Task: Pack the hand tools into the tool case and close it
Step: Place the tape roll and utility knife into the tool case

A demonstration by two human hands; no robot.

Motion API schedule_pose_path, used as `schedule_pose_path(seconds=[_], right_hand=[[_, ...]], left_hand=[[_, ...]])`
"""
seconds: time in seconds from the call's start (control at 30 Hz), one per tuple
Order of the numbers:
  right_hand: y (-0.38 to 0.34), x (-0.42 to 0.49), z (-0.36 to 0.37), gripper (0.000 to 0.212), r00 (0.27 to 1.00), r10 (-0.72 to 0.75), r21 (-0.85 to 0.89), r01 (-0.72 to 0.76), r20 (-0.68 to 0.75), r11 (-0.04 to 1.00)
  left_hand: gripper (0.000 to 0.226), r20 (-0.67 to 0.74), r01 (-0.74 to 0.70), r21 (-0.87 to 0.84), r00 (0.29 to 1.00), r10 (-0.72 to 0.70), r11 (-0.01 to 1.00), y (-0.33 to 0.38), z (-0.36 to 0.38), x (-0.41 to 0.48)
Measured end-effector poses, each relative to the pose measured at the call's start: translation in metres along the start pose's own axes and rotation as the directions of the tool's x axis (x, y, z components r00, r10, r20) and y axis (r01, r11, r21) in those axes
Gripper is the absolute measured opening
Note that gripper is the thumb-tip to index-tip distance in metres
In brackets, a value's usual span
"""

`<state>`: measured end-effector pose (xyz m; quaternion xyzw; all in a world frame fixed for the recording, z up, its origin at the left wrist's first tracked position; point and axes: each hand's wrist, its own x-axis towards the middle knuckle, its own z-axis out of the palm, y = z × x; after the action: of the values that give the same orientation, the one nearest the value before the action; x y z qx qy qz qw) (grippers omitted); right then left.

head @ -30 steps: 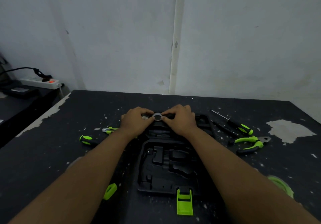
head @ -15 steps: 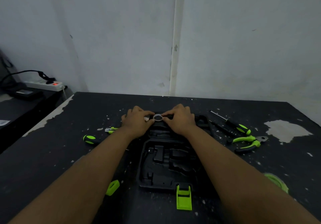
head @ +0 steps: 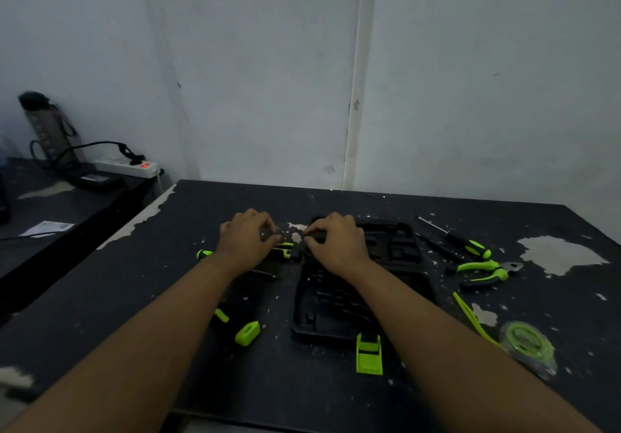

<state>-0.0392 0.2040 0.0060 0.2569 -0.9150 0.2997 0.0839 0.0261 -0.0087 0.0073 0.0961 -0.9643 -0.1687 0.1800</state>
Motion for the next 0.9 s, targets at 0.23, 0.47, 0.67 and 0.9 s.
schedule_pose_path(seconds=[0.23,0.47,0.67,0.9], right_hand=[[-0.019,0.000,0.015,0.039,0.995,-0.026,-0.065,0.033,0.095,0.997],[-0.022,0.007,0.022,0.053,0.985,-0.008,-0.179,0.039,0.172,0.983],[-0.024,0.013,0.023,0.057,0.973,0.011,-0.272,0.054,0.230,0.961],[-0.026,0.014,0.029,0.046,0.980,0.029,-0.249,0.022,0.198,0.968]], left_hand=[[0.058,0.160,0.056,0.057,0.985,-0.064,0.997,-0.029,-0.007,-0.008],[0.062,0.254,0.083,0.096,0.961,-0.105,0.992,-0.042,-0.005,-0.002],[0.046,0.279,0.053,0.110,0.957,-0.082,0.992,-0.047,-0.002,0.004],[0.037,0.215,0.011,0.140,0.976,-0.041,0.990,-0.050,0.003,0.004]])
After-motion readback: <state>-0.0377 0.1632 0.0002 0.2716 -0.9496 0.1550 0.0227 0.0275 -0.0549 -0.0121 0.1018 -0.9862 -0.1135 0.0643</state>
